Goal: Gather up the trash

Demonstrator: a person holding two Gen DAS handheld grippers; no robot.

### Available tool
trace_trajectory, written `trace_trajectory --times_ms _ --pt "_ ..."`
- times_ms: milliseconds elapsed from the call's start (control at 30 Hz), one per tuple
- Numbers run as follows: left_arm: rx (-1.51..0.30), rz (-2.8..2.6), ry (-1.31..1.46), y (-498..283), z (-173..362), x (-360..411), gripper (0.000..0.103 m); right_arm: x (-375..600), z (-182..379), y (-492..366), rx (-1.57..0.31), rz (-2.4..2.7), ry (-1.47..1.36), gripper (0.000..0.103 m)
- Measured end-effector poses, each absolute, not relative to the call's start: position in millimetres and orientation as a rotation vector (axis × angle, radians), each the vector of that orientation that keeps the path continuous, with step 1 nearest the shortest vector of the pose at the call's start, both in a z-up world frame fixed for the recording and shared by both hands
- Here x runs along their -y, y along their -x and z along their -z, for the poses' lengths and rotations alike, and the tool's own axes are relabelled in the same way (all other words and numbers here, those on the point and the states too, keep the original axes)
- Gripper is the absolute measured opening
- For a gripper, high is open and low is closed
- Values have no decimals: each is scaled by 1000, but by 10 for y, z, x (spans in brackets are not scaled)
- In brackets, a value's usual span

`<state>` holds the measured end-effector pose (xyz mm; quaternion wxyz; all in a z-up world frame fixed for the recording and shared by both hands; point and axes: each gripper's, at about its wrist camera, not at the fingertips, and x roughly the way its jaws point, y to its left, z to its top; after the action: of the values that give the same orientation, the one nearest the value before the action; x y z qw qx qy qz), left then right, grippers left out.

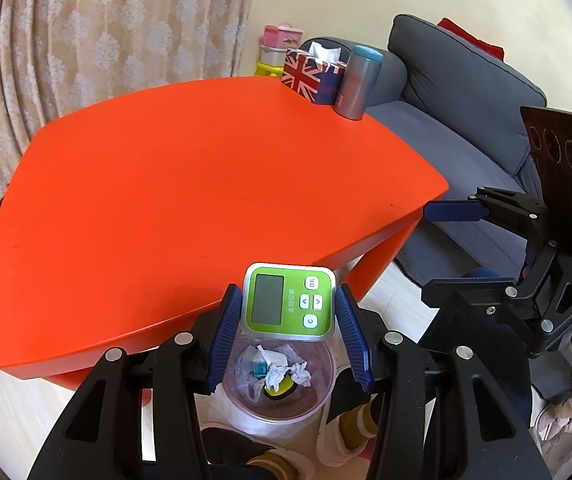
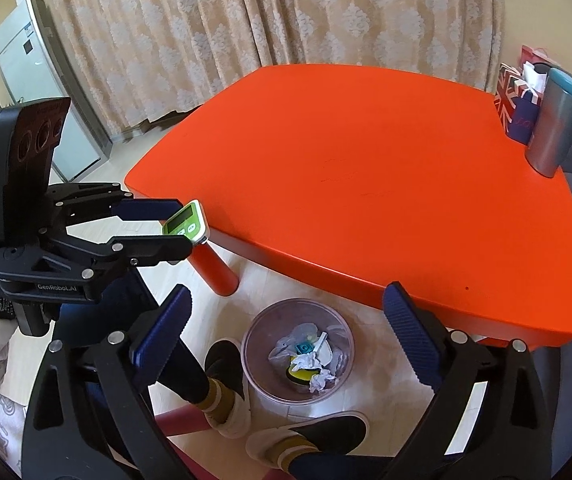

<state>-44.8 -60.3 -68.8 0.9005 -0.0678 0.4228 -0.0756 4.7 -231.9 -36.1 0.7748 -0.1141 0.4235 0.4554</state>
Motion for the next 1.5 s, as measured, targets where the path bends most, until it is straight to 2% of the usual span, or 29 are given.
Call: trace_trajectory --times_ms 633,667,700,733,767,967,1500 --pt "-898 214 122 327 734 768 48 2532 334 -162 -916 -931 216 95" --pt "-894 217 126 326 732 768 53 2535 333 -167 -916 -931 214 95" --pt "-891 218 129 330 732 757 72 2540 330 -169 -915 -929 213 95" --pt "-879 217 134 343 729 740 83 2539 327 -165 -915 -928 212 95" --pt "-870 217 138 347 723 735 89 2540 329 -169 -916 -927 211 95" --pt "-867 194 153 344 735 687 95 2541 339 -180 -918 -925 208 95" --pt "-824 146 170 392 538 520 96 2494 241 -179 -907 -917 204 98"
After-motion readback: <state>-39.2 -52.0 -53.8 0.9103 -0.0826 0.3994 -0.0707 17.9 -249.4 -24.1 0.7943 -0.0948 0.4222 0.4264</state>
